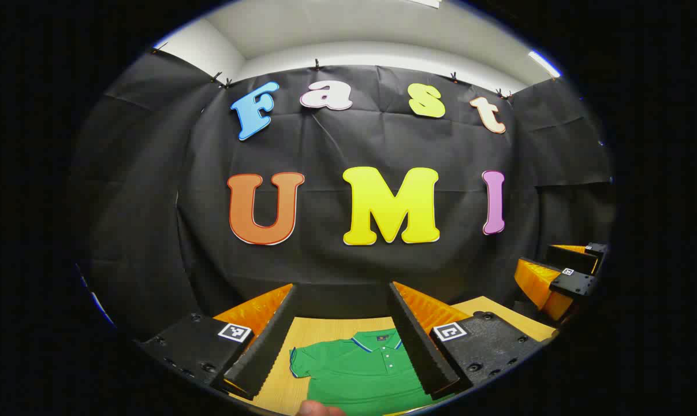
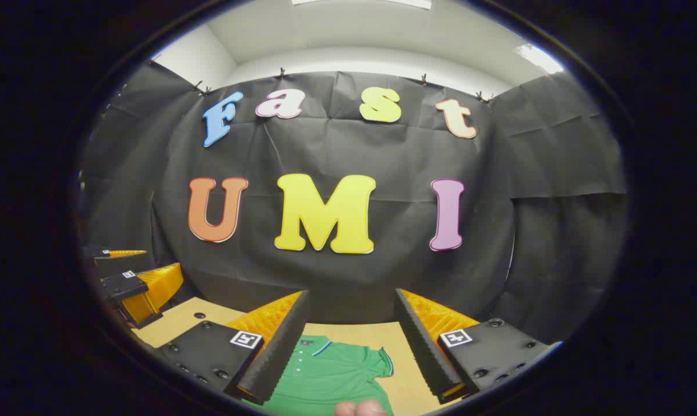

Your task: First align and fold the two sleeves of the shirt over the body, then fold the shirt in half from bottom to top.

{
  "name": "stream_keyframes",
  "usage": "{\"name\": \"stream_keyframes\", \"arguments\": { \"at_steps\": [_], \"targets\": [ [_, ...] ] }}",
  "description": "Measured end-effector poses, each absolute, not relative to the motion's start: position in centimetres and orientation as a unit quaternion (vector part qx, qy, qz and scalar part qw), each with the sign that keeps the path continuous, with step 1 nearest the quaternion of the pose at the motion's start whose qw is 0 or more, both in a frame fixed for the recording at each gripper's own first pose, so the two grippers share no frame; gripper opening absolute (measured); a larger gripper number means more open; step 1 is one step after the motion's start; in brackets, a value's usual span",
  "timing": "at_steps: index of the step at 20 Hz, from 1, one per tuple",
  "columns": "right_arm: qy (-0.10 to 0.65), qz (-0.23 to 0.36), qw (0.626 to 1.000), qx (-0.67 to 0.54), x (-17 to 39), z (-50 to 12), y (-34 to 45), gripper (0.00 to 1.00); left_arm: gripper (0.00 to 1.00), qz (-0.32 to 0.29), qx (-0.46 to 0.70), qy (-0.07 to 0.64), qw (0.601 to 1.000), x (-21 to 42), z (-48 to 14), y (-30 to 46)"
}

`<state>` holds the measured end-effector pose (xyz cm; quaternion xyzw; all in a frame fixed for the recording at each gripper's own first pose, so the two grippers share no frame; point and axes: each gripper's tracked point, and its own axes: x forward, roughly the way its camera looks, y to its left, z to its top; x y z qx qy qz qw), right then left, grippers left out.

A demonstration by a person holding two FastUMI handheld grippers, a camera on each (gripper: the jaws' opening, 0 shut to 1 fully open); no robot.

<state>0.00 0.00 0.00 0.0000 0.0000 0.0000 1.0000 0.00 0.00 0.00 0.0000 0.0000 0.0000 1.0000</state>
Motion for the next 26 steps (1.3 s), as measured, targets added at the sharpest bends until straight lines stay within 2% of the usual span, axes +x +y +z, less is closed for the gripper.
{"name": "stream_keyframes", "arguments": {
  "at_steps": [2,5,6,8,13,17,18,20,21,22,24,25,26],
  "targets": [
    [0.008,0.002,1.000,-0.003,0.1,-0.8,-0.4,0.92,0.98,0.008,0.003,0.001,1.000,0.1,0.0,0.1],
    [0.018,0.001,1.000,-0.004,0.4,-1.3,-1.0,0.92,1.00,0.014,0.000,-0.004,1.000,0.0,0.2,-0.1],
    [0.017,-0.001,1.000,-0.004,0.6,-1.1,-1.4,0.95,0.98,0.013,-0.001,-0.001,1.000,0.1,0.1,-0.3],
    [0.017,-0.003,1.000,-0.002,1.0,-1.1,-2.0,0.92,0.98,0.013,-0.002,0.003,1.000,0.4,-0.1,-0.7],
    [0.031,-0.007,0.999,0.006,2.3,-2.1,-3.3,0.92,0.98,0.018,-0.004,0.005,1.000,0.7,-0.4,-0.7],
    [0.052,0.013,0.999,0.010,2.9,-3.3,-3.2,0.92,0.98,0.020,-0.012,0.014,1.000,0.9,-1.2,-0.7],
    [0.054,0.015,0.998,0.012,3.2,-3.5,-3.4,0.95,0.98,0.022,-0.008,0.017,1.000,0.9,-1.4,-0.7],
    [0.064,0.019,0.998,0.005,3.9,-4.5,-4.1,0.92,0.98,0.025,-0.003,0.015,1.000,0.9,-1.4,-0.5],
    [0.070,0.020,0.997,-0.003,4.5,-5.0,-4.4,0.95,0.99,0.025,-0.006,0.014,1.000,0.9,-1.4,-0.6],
    [0.074,0.021,0.997,-0.009,5.0,-5.5,-4.7,0.92,0.98,0.023,-0.007,0.016,1.000,0.9,-1.6,-0.7],
    [0.087,0.027,0.996,-0.012,5.9,-6.7,-5.3,0.99,0.98,0.023,-0.001,0.023,0.999,0.7,-2.2,-0.7],
    [0.095,0.033,0.995,-0.013,6.3,-7.6,-5.4,0.92,0.98,0.026,0.002,0.025,0.999,0.7,-2.3,-0.5],
    [0.105,0.037,0.994,-0.014,6.9,-8.6,-5.6,0.92,0.98,0.027,0.004,0.028,0.999,0.8,-2.4,-0.4]
  ]
}}
